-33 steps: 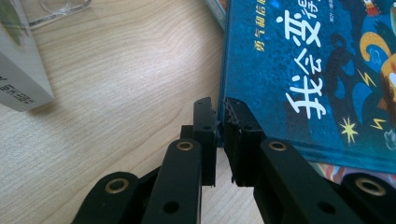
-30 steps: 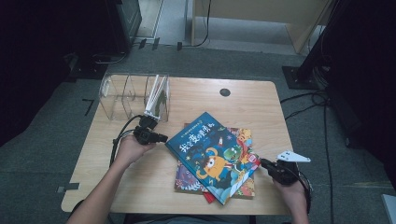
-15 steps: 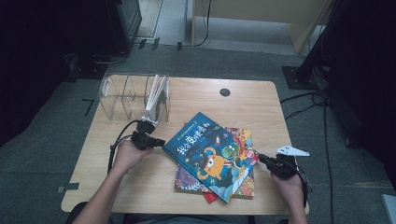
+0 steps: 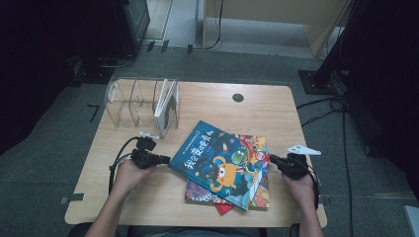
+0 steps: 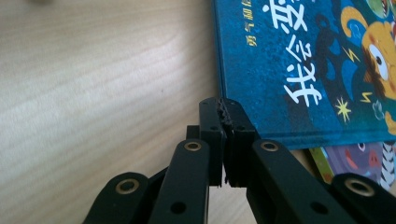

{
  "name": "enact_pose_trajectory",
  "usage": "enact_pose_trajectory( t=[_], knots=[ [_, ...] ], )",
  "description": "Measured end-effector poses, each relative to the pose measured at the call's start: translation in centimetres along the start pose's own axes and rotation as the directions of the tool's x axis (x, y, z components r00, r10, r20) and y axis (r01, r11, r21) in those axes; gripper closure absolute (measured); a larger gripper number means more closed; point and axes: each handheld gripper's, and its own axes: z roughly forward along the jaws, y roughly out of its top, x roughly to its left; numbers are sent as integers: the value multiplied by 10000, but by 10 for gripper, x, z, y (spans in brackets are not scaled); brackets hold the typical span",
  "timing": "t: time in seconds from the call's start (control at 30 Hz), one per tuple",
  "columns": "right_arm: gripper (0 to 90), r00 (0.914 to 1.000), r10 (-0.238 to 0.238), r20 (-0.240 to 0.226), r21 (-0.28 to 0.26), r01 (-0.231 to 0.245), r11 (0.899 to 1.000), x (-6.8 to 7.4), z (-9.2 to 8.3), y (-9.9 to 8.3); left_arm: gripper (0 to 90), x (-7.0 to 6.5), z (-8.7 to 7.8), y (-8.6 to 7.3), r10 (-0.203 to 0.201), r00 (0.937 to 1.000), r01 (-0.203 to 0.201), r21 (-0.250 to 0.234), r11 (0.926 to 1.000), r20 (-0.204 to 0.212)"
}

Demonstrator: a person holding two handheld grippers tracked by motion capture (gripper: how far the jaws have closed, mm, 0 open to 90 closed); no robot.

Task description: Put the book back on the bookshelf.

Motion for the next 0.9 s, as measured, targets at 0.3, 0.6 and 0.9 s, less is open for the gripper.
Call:
enact_pose_trajectory(
  t=[0.3,0.6,0.9],
  knots=[
    [900,9997,206,-144,-47,-207,9998,-1,14,11,859,-2,-7,-16,-335,9994,334,24,9994,98],
    [896,9996,179,-236,-272,-186,9995,0,25,17,655,1,-16,-18,-235,9993,220,-535,9983,-278],
    [887,9999,42,-93,-320,-45,9995,3,28,19,472,3,-5,-6,171,9996,-153,-755,9970,235]
  ],
)
